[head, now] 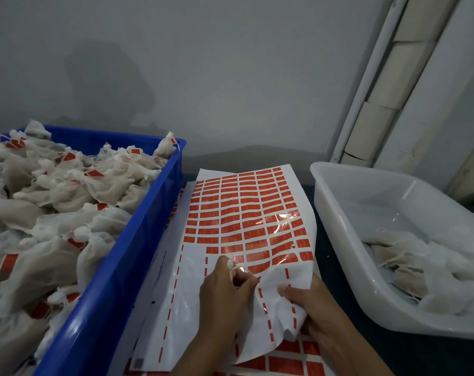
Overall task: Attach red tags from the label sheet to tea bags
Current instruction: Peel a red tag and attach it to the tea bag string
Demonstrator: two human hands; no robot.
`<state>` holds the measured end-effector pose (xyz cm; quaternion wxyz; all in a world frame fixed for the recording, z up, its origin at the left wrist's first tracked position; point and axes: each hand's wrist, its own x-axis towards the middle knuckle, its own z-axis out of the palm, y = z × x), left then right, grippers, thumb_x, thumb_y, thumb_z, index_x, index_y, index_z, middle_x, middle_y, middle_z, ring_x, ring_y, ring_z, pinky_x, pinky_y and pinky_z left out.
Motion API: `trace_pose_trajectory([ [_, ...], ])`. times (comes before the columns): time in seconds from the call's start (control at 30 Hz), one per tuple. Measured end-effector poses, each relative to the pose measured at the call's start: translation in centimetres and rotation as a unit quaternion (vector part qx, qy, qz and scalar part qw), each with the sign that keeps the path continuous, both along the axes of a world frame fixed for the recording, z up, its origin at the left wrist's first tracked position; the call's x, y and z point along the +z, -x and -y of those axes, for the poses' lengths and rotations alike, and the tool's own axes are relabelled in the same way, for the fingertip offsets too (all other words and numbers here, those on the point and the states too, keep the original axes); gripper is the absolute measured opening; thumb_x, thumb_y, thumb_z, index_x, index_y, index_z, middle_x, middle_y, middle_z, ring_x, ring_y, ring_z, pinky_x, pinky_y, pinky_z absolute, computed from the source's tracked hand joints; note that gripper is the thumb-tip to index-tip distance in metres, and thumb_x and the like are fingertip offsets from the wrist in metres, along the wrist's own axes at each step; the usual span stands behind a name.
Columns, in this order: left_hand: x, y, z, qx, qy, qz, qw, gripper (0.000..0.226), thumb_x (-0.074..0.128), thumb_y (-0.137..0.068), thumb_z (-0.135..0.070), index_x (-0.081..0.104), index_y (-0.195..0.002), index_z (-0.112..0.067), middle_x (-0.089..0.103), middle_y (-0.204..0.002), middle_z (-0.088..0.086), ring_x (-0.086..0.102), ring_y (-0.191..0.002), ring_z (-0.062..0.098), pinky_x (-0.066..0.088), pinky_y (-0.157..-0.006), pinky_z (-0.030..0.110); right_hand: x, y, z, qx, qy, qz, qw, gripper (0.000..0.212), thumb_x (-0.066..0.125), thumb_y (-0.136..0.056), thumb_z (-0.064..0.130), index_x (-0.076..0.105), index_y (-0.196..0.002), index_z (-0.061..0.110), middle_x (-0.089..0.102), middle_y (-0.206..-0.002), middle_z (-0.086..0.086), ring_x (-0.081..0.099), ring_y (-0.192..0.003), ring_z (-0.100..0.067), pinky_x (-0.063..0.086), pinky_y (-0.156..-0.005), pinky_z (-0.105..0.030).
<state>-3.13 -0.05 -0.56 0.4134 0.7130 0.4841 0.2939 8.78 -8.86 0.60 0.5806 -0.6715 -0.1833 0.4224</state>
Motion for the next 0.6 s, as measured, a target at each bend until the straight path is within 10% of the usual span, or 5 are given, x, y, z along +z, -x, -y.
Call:
trace_pose_trajectory([
  [0.23,0.0,0.1,-0.5,0.016,0.011,0.021,1.0,0.036,0.068,-0.078,-0.041,0.044,-0.102,-0.03,0.054,-0.094,-0.024,0.053,-0.065,-0.005,0.036,-0.057,0.001,0.5,0.2,0.2,-0.044,0.016,0.011,0.999,0.047,0.069,-0.078,0.008,0.045,-0.115,0.024,0.067,-0.099,-0.005,0.068,-0.081,-0.028,0.057,-0.069,-0.044],
  [0.6,-0.2,0.1,-1.6,0.096,0.175,0.245,0.949,0.024,0.069,-0.08,-0.027,0.056,-0.099,-0.031,0.068,-0.094,-0.016,0.069,-0.078,0.012,0.057,-0.058,0.021,1.8,-0.1,0.7,-0.064,0.011,0.25,0.966,0.078,0.077,-0.07,0.023,0.02,-0.119,0.044,0.044,-0.12,0.009,0.049,-0.098,-0.009,0.045,-0.088,-0.04],
])
